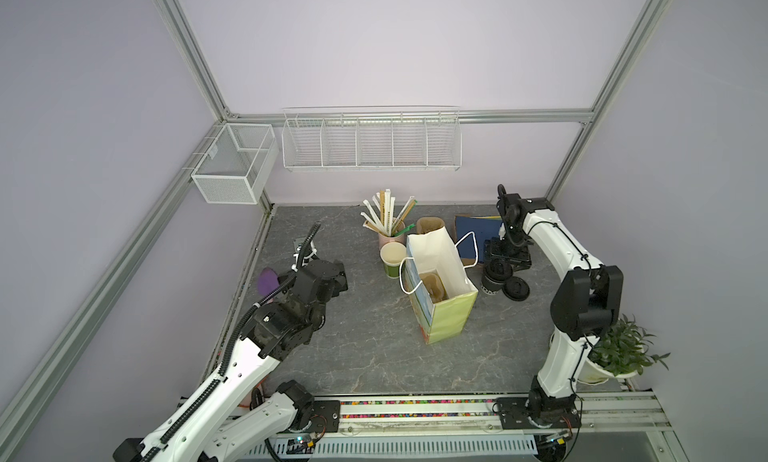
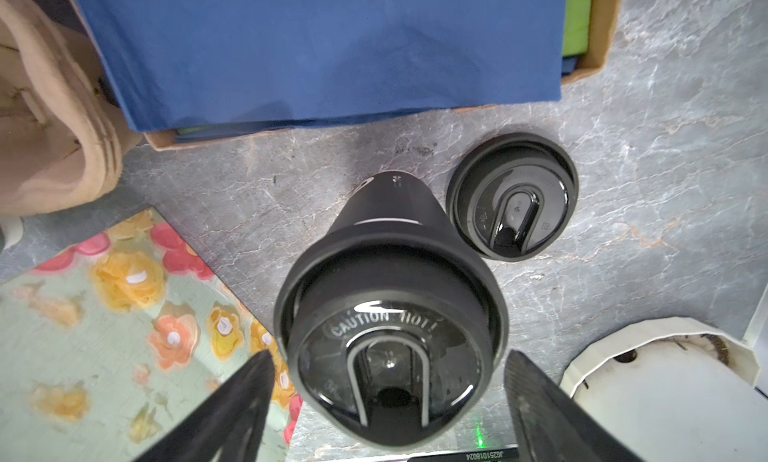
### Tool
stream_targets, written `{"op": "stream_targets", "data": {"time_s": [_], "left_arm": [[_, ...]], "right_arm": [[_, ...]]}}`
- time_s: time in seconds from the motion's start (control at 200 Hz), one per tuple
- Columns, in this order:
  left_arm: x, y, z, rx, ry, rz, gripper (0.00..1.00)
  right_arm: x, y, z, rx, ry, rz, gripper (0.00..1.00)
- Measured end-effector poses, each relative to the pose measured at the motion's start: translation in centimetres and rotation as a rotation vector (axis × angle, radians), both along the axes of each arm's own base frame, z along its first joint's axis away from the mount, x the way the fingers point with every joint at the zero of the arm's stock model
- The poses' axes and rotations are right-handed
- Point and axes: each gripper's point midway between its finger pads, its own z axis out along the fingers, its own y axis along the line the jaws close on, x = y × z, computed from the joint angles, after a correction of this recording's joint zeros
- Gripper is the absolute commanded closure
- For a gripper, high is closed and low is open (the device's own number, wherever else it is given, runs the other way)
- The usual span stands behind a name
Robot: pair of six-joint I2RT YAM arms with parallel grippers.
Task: Pack the takeout coffee
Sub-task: 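Lower the right gripper and grasp the larger black cup lid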
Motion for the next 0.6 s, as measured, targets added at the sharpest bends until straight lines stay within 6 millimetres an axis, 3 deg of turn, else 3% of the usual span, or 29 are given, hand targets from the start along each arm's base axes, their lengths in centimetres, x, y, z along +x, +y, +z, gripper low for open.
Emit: {"op": "stream_targets", "data": {"time_s": [0.495,0.6], "left_arm": [[0.00,0.00,0.00,0.003,0.000,-0.001,0.01],[0.00,-0.01,0.00,0.003,0.000,-0.002,0.01]], "right_arm": [[-0.15,-0.14,-0.28,-0.008,0.009,-0.001,0.15],[-0.26,-0.15,-0.45,-0.009,0.015,-0.004,0.21]]}}
